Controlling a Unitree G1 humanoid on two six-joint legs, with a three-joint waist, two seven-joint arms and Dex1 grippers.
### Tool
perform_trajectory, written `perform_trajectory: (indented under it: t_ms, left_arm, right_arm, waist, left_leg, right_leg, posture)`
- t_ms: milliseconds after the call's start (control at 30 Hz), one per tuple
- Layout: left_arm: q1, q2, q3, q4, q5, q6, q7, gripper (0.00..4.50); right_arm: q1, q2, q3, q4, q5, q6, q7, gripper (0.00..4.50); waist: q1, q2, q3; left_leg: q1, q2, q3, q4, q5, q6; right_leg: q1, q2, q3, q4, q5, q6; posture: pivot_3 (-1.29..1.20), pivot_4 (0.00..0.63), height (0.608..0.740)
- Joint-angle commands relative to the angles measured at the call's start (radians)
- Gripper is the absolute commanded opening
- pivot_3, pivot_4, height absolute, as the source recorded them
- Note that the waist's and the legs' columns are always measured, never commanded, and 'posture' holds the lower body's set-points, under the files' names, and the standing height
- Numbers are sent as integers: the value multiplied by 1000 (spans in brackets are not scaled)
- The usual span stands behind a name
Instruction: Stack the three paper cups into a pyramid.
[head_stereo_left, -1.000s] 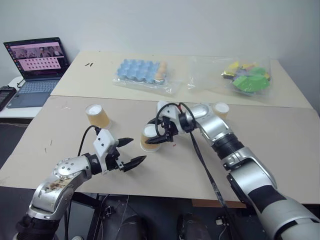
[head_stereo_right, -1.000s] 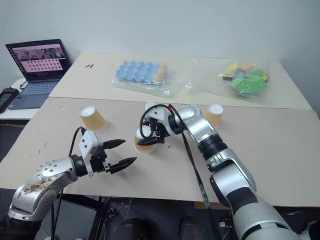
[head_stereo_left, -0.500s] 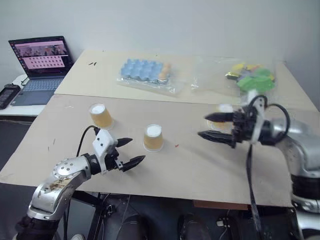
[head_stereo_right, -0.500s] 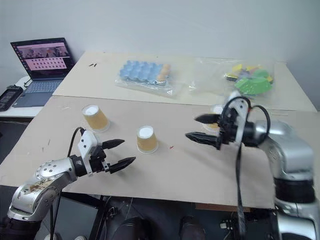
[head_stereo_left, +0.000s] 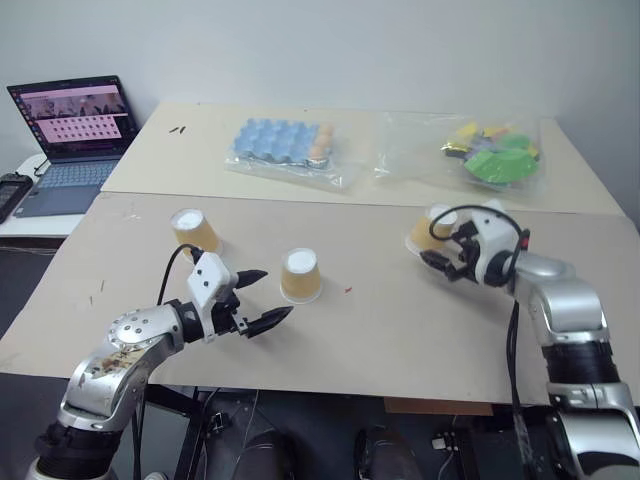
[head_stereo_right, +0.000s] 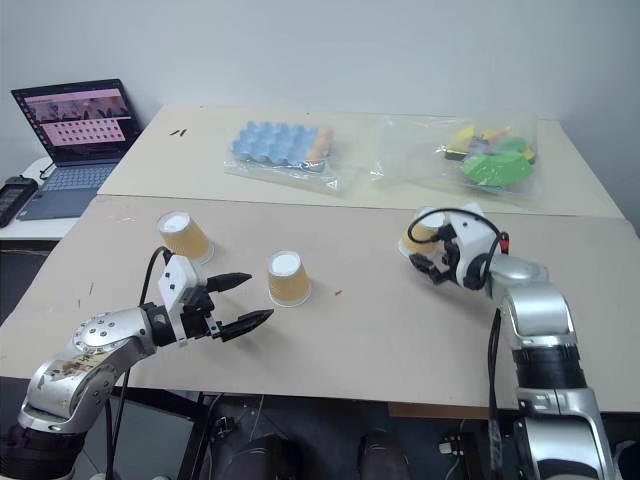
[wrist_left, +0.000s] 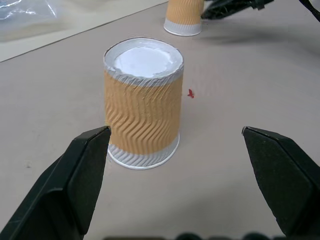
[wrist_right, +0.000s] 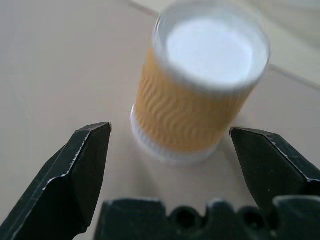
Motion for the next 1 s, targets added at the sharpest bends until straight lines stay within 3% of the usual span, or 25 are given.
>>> perform_trajectory:
  t_ms: [33, 467, 567, 633, 733, 867, 1000]
  left_arm:
    - [-6, 2, 17, -18, 3, -2, 1, 4500]
    - [6, 8, 34, -33, -2, 11, 17, 4500]
    - [10, 8, 38, -34, -1, 13, 19, 4500]
    - [12, 8, 39, -36, -2, 16, 18, 4500]
    - [13, 9, 38, -37, -1, 19, 18, 4500]
    - [14, 11, 38, -39, 0, 22, 18, 4500]
    - [23, 15, 34, -43, 5, 22, 17, 4500]
  right_arm:
    - [-97, 17, -28, 86, -14, -87, -34, 4449]
    - [-210, 52, -17, 286, -26, -191, -29, 4449]
    - [-215, 54, -24, 291, -23, -201, -28, 3771]
    - [-219, 57, -22, 287, -19, -204, -21, 3025]
    - [-227, 61, -16, 262, -12, -216, 3, 2703]
    - [-227, 43, 3, 167, 28, -232, 123, 2703]
    - [-193, 1, 72, -73, 142, -205, 401, 2703]
  waist:
    - [1, 0, 0]
    - [-2, 0, 0]
    - [-2, 0, 0]
    - [-1, 0, 0]
    - [-1, 0, 0]
    - [-2, 0, 0]
    - [-3, 1, 1]
  left_leg:
    - [0, 0, 0, 0, 0, 0]
    - [0, 0, 0, 0, 0, 0]
    - [0, 0, 0, 0, 0, 0]
    - [0, 0, 0, 0, 0, 0]
    - [0, 0, 0, 0, 0, 0]
    - [0, 0, 0, 0, 0, 0]
    - [-1, 1, 0, -1, 0, 0]
  right_leg:
    - [0, 0, 0, 0, 0, 0]
    - [0, 0, 0, 0, 0, 0]
    - [0, 0, 0, 0, 0, 0]
    - [0, 0, 0, 0, 0, 0]
    - [0, 0, 0, 0, 0, 0]
    - [0, 0, 0, 0, 0, 0]
    - [-1, 0, 0, 0, 0, 0]
  posture:
    - [0, 150, 733]
    - [0, 150, 733]
    - [0, 150, 733]
    - [0, 150, 733]
    - [0, 150, 733]
    - [0, 150, 733]
    - [0, 150, 733]
